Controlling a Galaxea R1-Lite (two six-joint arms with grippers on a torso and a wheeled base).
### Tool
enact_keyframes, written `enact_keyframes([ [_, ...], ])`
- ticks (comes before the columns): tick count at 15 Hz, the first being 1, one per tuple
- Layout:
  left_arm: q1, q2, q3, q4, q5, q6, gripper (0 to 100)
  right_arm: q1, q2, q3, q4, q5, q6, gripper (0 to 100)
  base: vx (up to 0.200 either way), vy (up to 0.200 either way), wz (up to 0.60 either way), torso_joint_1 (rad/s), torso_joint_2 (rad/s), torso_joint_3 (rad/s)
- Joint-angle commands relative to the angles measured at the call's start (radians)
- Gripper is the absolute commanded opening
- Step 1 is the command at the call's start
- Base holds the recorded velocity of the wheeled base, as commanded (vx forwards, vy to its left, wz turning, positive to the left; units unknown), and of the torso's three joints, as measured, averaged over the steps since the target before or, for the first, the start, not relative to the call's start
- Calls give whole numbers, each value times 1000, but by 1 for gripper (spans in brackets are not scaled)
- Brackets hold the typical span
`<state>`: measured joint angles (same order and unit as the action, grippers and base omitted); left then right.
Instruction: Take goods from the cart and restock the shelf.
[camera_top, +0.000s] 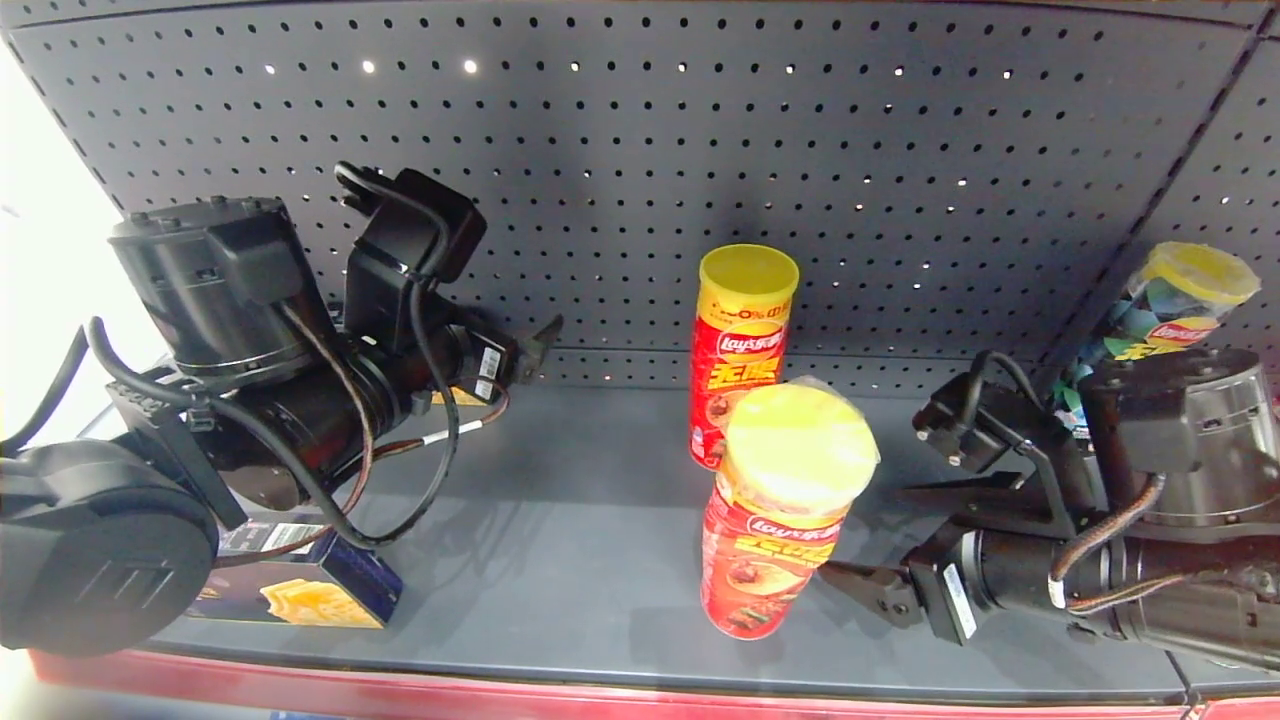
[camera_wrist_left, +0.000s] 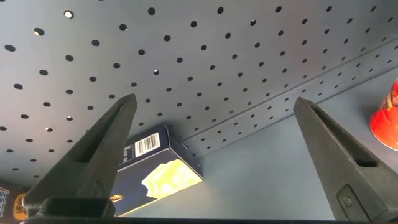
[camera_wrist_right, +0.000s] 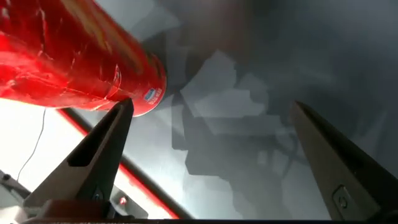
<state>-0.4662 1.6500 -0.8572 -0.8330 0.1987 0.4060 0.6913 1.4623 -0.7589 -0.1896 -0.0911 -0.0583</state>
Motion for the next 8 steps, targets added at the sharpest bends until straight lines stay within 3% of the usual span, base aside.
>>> enact_keyframes([
  [1,0,4,0,0,1,1,100,1,35,-28,-1,1,-2,100,0,0,0,0,0,0],
  [6,1,4,3,-2,1,-1,100,-4,36,-25,-1,2,-3,100,0,0,0,0,0,0],
  [8,-2,-4,12,0,1,-1,100,-52,-11,-14,-1,5,-3,100,0,0,0,0,0,0],
])
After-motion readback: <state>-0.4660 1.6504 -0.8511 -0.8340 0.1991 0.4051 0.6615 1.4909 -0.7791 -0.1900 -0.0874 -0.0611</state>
